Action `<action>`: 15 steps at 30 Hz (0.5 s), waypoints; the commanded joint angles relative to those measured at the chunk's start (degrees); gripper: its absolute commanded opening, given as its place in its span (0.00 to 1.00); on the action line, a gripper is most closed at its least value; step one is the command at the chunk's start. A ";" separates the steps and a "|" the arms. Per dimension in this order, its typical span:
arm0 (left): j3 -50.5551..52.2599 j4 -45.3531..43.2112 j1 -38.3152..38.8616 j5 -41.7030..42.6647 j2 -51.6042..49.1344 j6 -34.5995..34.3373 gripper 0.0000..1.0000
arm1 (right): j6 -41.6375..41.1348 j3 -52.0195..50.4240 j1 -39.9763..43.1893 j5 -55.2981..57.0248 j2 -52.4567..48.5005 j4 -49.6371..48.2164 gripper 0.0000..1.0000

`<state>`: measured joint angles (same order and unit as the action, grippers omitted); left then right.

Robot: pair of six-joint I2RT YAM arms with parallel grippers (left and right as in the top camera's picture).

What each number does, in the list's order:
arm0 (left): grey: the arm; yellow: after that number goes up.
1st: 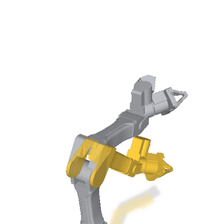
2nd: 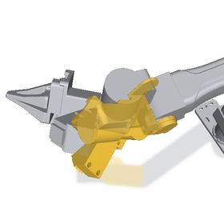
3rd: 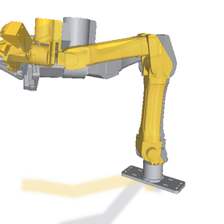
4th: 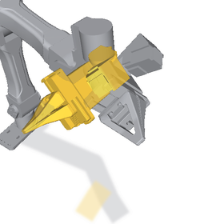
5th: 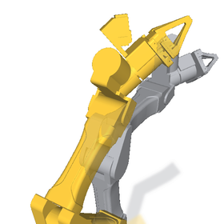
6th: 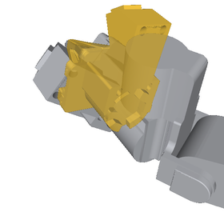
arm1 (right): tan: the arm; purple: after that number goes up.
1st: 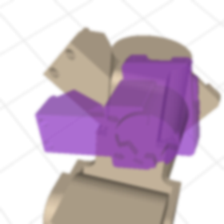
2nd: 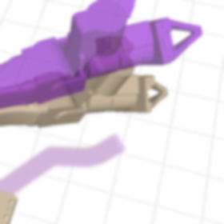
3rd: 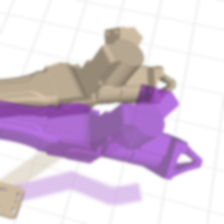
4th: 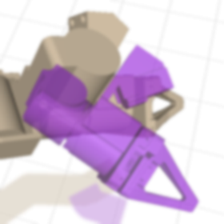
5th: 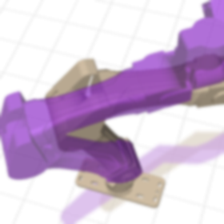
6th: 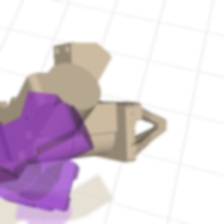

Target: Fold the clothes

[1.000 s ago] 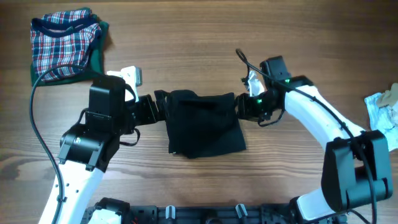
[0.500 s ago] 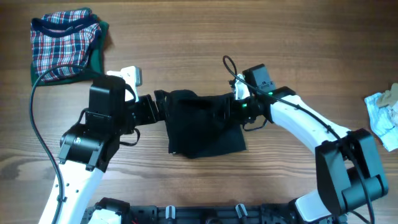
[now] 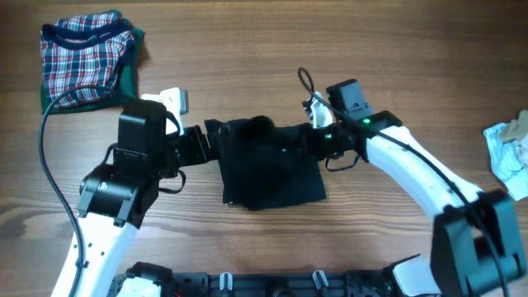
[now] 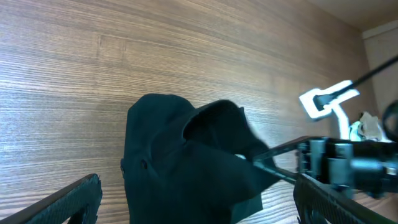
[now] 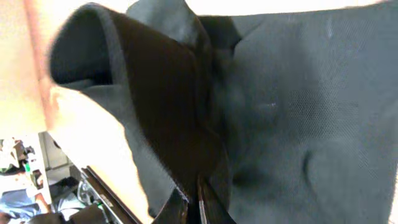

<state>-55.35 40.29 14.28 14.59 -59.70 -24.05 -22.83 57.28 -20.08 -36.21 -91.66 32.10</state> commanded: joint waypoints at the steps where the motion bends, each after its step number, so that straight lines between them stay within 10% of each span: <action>1: -0.07 -0.13 -0.31 -1.16 -0.68 1.31 0.99 | 1.79 1.55 1.92 -1.33 4.79 0.92 0.04; 12: -0.07 -0.13 -0.33 -1.22 -1.92 1.31 0.97 | 14.19 1.53 10.97 1.01 8.61 12.46 0.05; 15: -0.07 -0.98 -1.68 -5.09 -0.57 -4.94 0.97 | 21.18 1.53 4.63 4.68 8.61 11.19 0.32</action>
<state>-55.35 40.23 14.22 12.84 -61.49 -24.73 -8.10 57.71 -11.88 -34.81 -83.61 44.12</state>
